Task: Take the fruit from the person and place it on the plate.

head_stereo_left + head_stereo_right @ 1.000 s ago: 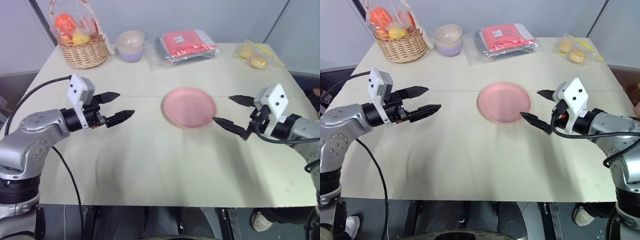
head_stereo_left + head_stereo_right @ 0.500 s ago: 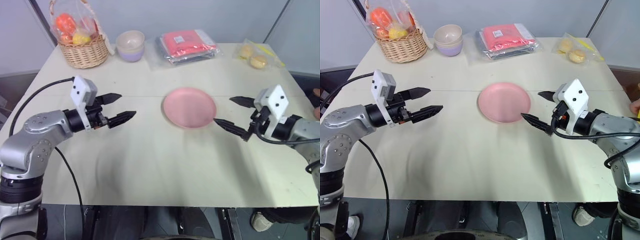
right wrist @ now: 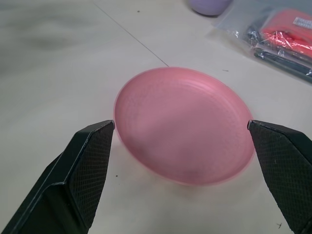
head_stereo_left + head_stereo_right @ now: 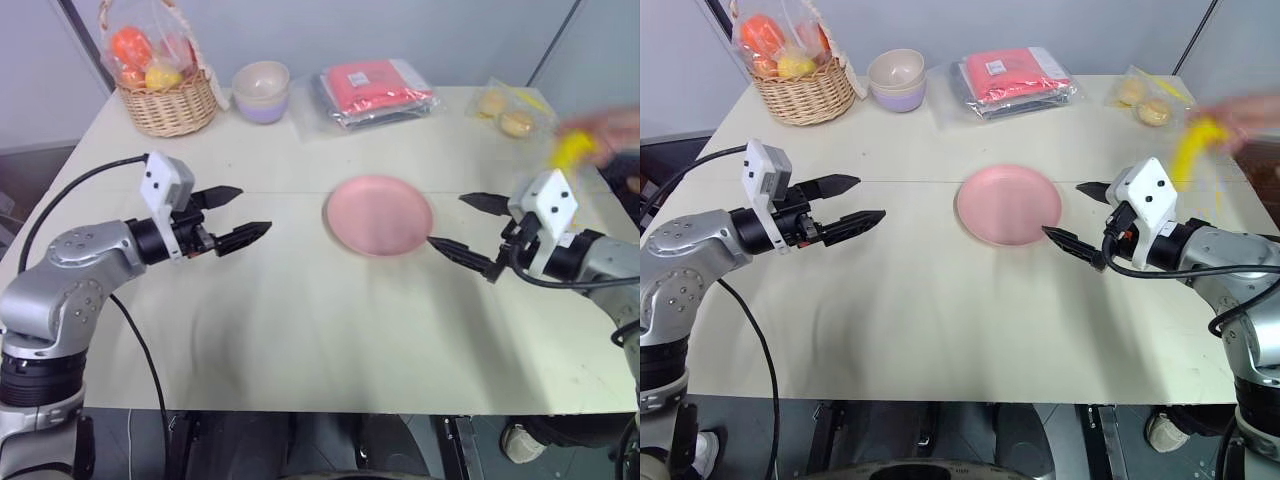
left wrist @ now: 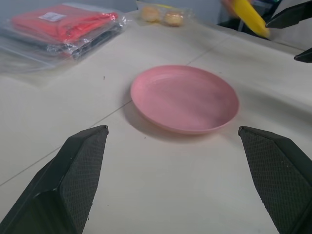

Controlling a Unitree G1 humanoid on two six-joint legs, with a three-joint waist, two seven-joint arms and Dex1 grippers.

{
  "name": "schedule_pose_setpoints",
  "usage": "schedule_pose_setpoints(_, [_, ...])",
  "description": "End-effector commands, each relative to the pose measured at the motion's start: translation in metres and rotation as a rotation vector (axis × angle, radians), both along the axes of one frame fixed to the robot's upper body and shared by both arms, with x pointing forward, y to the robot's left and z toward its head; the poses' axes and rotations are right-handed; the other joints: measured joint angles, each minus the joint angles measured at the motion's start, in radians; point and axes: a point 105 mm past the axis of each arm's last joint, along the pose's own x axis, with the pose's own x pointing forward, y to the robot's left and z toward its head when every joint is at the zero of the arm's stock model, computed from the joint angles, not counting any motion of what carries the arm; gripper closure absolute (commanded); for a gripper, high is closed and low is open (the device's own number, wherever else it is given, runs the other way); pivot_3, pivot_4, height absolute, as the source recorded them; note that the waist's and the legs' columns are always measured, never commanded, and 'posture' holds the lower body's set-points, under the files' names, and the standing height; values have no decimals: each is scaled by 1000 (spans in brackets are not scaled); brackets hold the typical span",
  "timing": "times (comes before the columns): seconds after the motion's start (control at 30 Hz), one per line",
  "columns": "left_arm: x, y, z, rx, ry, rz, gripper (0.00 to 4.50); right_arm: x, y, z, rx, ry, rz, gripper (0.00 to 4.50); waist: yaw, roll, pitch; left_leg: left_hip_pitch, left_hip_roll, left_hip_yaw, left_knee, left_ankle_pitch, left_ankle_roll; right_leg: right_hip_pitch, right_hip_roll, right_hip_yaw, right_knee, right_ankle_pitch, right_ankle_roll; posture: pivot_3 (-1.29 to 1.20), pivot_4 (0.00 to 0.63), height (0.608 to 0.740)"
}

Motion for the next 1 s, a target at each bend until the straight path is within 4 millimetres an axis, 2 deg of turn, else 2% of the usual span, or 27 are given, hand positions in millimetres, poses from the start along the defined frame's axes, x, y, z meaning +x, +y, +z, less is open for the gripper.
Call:
schedule_pose_setpoints(0.03, [-1,0,11,-4,-58,-2,0,-2,3,12,-13,-56,8,39,0,0,0,0,0,0,0,0,0,0,0,0,0,0,0,0,150,740])
schedule_pose_setpoints(0.23, [4,0,16,-25,-75,15,0,-2,5,12,-7,-59,9,39,0,0,0,0,0,0,0,0,0,0,0,0,0,0,0,0,150,740])
schedule_pose_setpoints(0.4, [19,-3,32,-149,-86,70,0,-2,7,11,-3,-62,9,39,2,0,0,0,0,0,2,0,0,1,0,-1,0,0,0,0,150,740])
schedule_pose_setpoints(0.57, [27,-35,52,-284,-54,-30,0,0,8,11,0,-65,13,39,2,-1,0,-1,0,0,3,0,0,1,0,-1,1,0,0,0,150,740])
schedule_pose_setpoints(0.73, [31,-68,66,-346,20,-174,0,2,9,11,-4,-71,14,39,0,-1,0,-1,-1,0,3,0,0,1,0,-1,1,0,0,0,150,740])
schedule_pose_setpoints(1.0, [48,-90,85,-404,60,-261,0,1,9,9,-1,-85,3,39,-1,-1,0,-1,-1,0,4,0,0,0,0,-1,2,0,0,0,150,740])
